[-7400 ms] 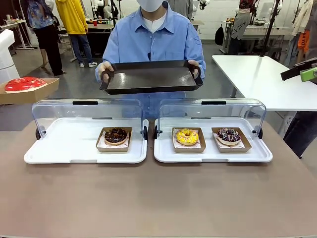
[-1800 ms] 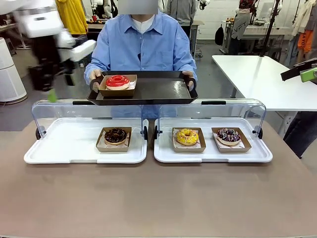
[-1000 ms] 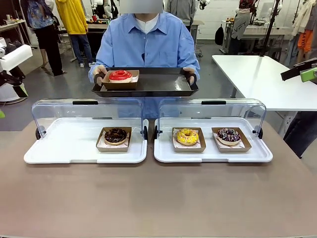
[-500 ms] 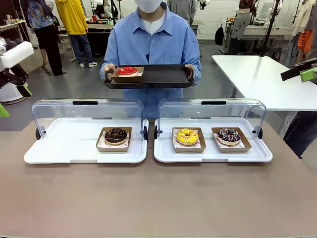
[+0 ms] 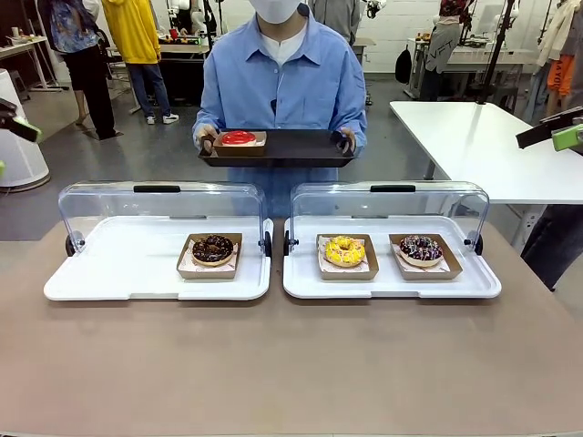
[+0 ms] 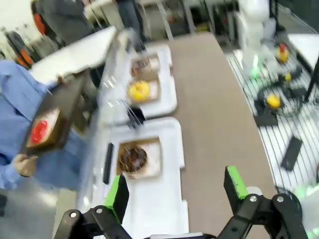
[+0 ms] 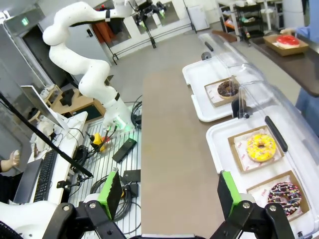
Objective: Provide the desired donut to the person.
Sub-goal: Pick up and lift the Paper togo box containing the Donut pointed at by the person.
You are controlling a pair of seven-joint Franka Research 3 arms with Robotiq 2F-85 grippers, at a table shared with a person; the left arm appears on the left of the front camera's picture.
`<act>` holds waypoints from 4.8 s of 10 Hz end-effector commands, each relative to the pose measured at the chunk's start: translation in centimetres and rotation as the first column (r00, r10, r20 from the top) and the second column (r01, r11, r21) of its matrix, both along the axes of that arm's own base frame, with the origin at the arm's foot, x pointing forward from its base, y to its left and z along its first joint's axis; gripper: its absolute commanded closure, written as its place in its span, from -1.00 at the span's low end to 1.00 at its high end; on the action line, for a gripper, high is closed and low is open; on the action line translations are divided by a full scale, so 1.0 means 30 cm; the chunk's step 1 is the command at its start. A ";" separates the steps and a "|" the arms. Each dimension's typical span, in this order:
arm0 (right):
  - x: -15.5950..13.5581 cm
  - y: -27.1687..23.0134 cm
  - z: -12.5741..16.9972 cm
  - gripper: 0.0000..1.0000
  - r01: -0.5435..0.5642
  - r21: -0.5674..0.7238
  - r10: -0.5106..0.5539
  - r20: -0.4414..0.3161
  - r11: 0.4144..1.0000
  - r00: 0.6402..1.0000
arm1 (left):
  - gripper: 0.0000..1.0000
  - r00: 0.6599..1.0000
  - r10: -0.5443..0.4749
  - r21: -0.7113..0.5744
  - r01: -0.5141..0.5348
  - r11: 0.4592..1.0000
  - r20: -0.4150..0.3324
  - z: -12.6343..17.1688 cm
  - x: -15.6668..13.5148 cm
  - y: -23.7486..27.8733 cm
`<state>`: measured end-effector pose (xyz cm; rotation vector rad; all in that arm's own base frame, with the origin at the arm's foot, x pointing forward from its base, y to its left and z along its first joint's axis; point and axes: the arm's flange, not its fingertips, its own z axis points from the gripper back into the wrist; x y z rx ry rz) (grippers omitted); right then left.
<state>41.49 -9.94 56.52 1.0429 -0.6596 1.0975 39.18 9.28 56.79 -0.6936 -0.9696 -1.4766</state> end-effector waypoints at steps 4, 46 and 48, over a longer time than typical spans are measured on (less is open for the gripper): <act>-0.001 0.003 0.003 -1.00 -0.008 0.012 0.008 0.006 1.000 1.000 | -1.00 0.994 0.064 -0.216 -0.081 0.973 -0.085 -0.185 0.032 0.258; -0.001 0.003 0.003 -1.00 -0.008 0.012 0.008 0.006 1.000 1.000 | -1.00 0.996 -0.090 0.818 0.030 0.575 0.027 -0.206 0.035 -0.837; -0.001 0.003 0.003 -1.00 -0.008 0.012 0.008 0.006 1.000 1.000 | -1.00 0.999 -0.030 0.844 -0.019 0.536 0.042 -0.325 0.099 -0.913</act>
